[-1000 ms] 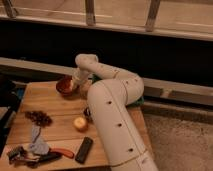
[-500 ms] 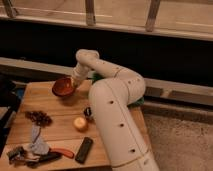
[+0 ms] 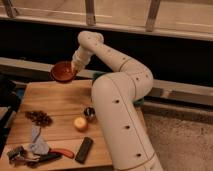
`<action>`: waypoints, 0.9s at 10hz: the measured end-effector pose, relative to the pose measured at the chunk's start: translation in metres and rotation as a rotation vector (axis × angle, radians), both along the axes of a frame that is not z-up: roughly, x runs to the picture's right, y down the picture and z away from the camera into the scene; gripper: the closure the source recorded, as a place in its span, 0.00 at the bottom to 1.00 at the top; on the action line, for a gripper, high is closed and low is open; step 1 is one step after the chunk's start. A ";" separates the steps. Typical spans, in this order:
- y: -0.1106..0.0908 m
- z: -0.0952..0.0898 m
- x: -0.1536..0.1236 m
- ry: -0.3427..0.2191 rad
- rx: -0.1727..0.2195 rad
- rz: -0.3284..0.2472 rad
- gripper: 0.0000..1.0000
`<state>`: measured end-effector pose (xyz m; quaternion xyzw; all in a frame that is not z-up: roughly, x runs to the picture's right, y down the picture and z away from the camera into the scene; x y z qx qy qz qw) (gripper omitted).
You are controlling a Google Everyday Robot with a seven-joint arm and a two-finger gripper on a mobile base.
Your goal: Stack bowls into tray
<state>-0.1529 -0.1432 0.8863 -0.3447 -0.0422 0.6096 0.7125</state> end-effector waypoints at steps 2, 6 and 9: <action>-0.031 -0.002 0.047 0.056 0.036 0.072 1.00; -0.037 -0.013 0.135 0.184 0.066 0.218 1.00; -0.036 -0.014 0.137 0.187 0.067 0.223 1.00</action>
